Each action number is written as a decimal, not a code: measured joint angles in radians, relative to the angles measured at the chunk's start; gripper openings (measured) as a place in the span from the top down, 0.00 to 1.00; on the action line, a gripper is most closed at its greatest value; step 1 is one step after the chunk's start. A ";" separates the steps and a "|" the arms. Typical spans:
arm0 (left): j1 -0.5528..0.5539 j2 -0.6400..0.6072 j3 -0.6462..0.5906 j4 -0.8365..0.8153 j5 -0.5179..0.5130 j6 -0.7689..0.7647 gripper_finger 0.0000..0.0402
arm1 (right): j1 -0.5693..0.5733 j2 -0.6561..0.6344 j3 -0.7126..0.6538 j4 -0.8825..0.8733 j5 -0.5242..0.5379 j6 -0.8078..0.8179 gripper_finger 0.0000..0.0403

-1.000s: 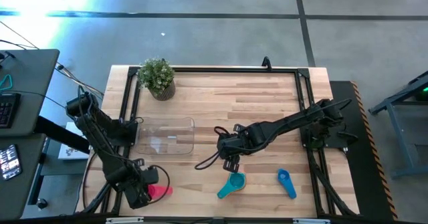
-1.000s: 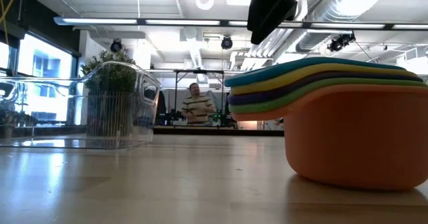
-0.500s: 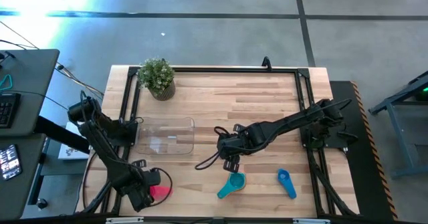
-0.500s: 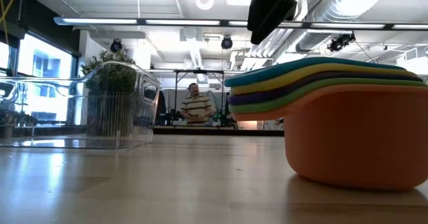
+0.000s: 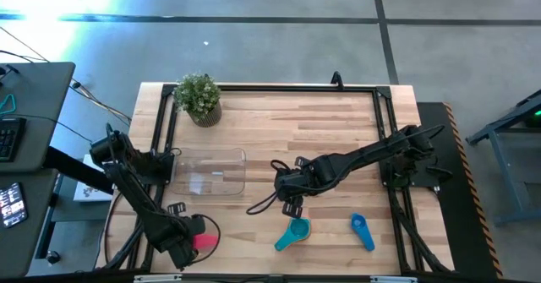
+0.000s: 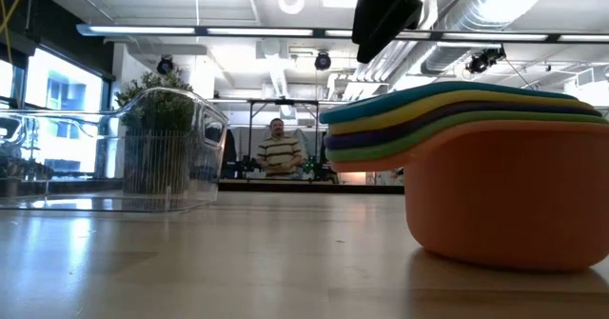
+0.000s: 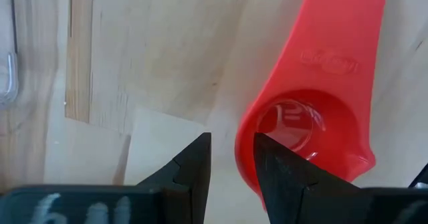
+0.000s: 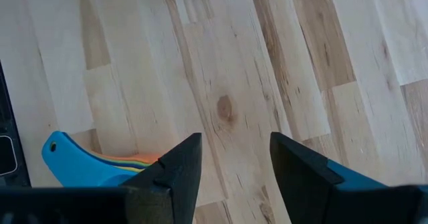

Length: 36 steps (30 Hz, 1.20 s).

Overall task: Nest measuring cups in basket
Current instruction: Stack the red measuring cup on top of the light blue measuring cup

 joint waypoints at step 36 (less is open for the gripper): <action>0.008 -0.003 -0.075 0.169 0.022 -0.022 0.99 | 0.000 0.000 0.000 0.001 -0.003 0.024 0.58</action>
